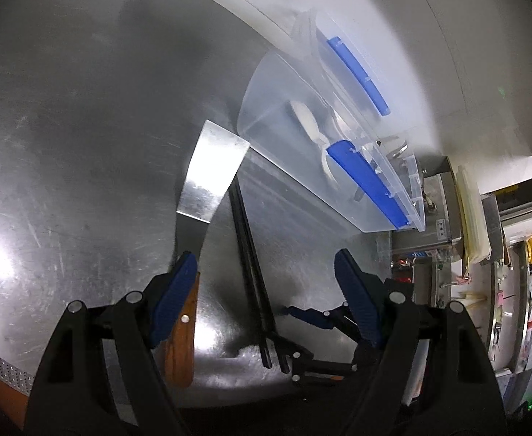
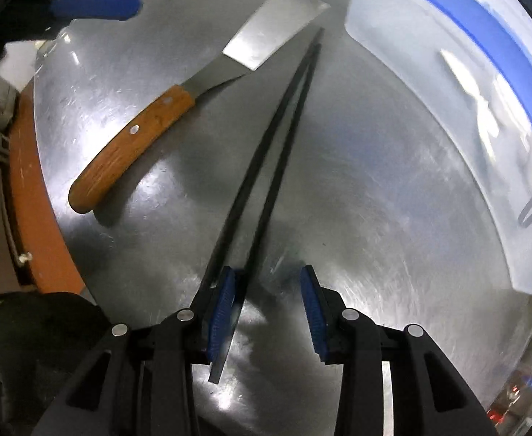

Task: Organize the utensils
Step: 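Grasp one black chopstick with the right tool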

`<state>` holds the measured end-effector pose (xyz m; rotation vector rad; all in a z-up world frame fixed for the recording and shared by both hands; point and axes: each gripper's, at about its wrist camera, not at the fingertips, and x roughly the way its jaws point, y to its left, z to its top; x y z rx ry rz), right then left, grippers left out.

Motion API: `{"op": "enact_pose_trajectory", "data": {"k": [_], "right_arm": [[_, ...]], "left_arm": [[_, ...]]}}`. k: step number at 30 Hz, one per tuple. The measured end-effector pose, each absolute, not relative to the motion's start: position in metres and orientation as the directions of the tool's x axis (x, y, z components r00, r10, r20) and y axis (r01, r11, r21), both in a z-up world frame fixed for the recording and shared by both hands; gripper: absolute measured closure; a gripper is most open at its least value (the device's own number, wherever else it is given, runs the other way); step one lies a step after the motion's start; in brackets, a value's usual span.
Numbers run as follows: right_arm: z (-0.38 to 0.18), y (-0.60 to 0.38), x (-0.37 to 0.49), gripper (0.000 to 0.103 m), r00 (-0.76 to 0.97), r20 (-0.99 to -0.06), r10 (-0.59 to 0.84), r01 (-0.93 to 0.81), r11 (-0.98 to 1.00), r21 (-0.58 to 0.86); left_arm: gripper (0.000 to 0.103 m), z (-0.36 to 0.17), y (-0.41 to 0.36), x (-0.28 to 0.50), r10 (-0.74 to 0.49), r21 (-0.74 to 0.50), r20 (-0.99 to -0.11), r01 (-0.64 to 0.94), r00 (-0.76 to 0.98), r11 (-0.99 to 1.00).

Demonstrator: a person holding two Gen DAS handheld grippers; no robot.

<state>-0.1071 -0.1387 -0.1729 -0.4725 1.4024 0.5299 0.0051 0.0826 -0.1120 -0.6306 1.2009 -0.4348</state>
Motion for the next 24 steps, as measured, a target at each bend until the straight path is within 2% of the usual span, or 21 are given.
{"op": "enact_pose_trajectory", "data": {"k": [1, 3, 5, 12, 16, 19, 24], "right_arm": [[-0.173, -0.137, -0.108, 0.072, 0.08, -0.994, 0.078, -0.608, 0.794, 0.013], [-0.172, -0.135, -0.11, 0.089, 0.078, -0.994, 0.082, -0.613, 0.79, 0.017], [-0.171, -0.134, -0.11, 0.094, 0.068, -0.994, 0.087, -0.603, 0.797, 0.029], [-0.173, -0.176, -0.094, 0.096, -0.065, -0.963, 0.261, -0.403, 0.876, 0.265], [-0.171, -0.21, -0.09, 0.096, -0.132, -0.883, 0.45, -0.227, 0.854, 0.469], [-0.166, -0.229, -0.091, 0.096, -0.144, -0.821, 0.553, -0.138, 0.81, 0.57], [-0.162, -0.25, -0.097, 0.096, -0.155, -0.74, 0.654, -0.046, 0.744, 0.667]], "left_arm": [[0.029, -0.113, 0.08, 0.005, -0.627, -0.662, -0.716, -0.015, 0.307, 0.749], [0.029, -0.117, 0.076, 0.006, -0.64, -0.672, -0.71, -0.011, 0.294, 0.741], [0.029, -0.12, 0.073, 0.005, -0.656, -0.685, -0.7, -0.009, 0.283, 0.728], [0.029, -0.144, 0.053, 0.005, -0.738, -0.762, -0.641, -0.059, 0.209, 0.645], [0.029, -0.16, 0.03, 0.005, -0.773, -0.785, -0.619, -0.082, 0.137, 0.614], [0.029, -0.173, 0.012, 0.005, -0.788, -0.793, -0.608, -0.112, 0.09, 0.599], [0.029, -0.185, -0.011, 0.003, -0.789, -0.786, -0.613, -0.143, 0.043, 0.602]]}}
